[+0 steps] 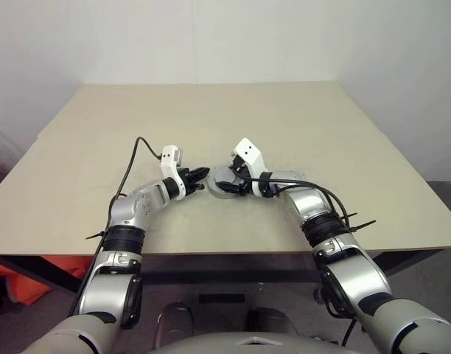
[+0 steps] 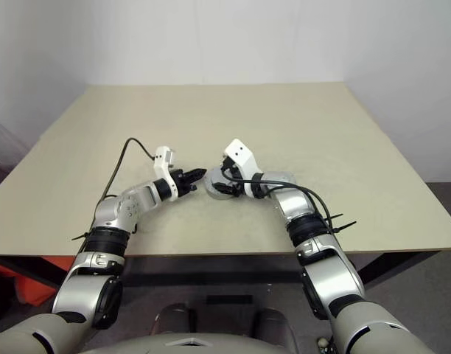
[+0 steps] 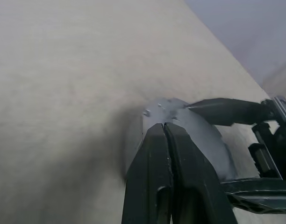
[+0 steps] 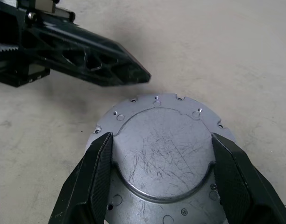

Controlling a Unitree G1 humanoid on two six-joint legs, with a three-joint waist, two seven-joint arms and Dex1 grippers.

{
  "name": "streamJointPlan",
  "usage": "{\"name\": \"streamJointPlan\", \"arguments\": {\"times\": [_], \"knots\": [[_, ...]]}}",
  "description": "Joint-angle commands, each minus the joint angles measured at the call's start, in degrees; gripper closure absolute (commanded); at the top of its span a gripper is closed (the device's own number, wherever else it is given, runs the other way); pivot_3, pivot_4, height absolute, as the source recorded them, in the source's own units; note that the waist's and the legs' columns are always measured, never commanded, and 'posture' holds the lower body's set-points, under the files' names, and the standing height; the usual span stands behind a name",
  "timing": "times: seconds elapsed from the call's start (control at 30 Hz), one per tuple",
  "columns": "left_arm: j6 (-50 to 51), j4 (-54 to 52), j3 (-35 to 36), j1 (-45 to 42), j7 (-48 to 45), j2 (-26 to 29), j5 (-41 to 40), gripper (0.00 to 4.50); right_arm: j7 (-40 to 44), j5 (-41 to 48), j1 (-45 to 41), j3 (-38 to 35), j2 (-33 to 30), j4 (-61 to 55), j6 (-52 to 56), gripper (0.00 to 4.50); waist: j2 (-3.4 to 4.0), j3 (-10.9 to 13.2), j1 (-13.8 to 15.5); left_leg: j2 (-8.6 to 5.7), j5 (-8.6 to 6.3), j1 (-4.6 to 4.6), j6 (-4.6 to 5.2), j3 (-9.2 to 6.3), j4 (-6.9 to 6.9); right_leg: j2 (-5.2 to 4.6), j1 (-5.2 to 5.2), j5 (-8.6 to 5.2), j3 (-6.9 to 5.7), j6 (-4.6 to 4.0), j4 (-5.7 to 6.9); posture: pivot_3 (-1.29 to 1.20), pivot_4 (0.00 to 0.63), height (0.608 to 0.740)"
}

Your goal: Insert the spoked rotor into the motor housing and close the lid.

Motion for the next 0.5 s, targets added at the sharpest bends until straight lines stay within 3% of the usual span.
{"name": "streamJointPlan", "arguments": {"times": [0.03, 0.33, 0.47, 0.5], "knots": [[-0.2, -0.3, -1.8, -1.2, -0.5, 0.9, 2.1, 4.45, -0.9, -1.9, 1.3, 0.7, -1.3, 1.2, 2.1, 1.39, 0.00, 0.0, 0.0, 0.00, 0.00, 0.00, 0.00, 0.00, -0.01, 0.00, 0.00, 0.00, 0.00, 0.00, 0.00, 0.00, 0.000, 0.740], [1.3, -0.3, -2.6, 0.5, 0.5, 1.4, 4.1, 4.45, -2.1, -1.1, 0.5, -0.7, -1.0, 2.6, 2.7, 1.39, 0.01, 0.0, 0.0, 0.00, 0.00, 0.09, 0.00, -0.01, -0.01, -0.04, 0.11, -0.02, 0.00, 0.03, -0.02, 0.00, 0.000, 0.740], [2.4, -1.8, -2.0, 1.3, 0.1, 1.2, 3.1, 4.50, -1.7, -0.6, 0.2, -1.0, -1.0, 2.4, 2.4, 0.04, 0.00, 0.0, 0.0, -0.01, 0.00, 0.13, 0.00, -0.02, -0.01, -0.05, 0.15, -0.03, 0.00, 0.05, -0.05, 0.00, 0.000, 0.740], [2.8, -2.2, -1.9, 1.5, 0.0, 1.1, 2.9, 4.50, -2.4, -1.2, 0.0, -0.8, -1.0, 2.5, 2.0, 0.02, 0.00, 0.0, 0.0, 0.00, 0.00, 0.12, 0.00, -0.02, -0.01, -0.05, 0.15, -0.03, 0.00, 0.06, -0.07, 0.00, 0.000, 0.740]]}}
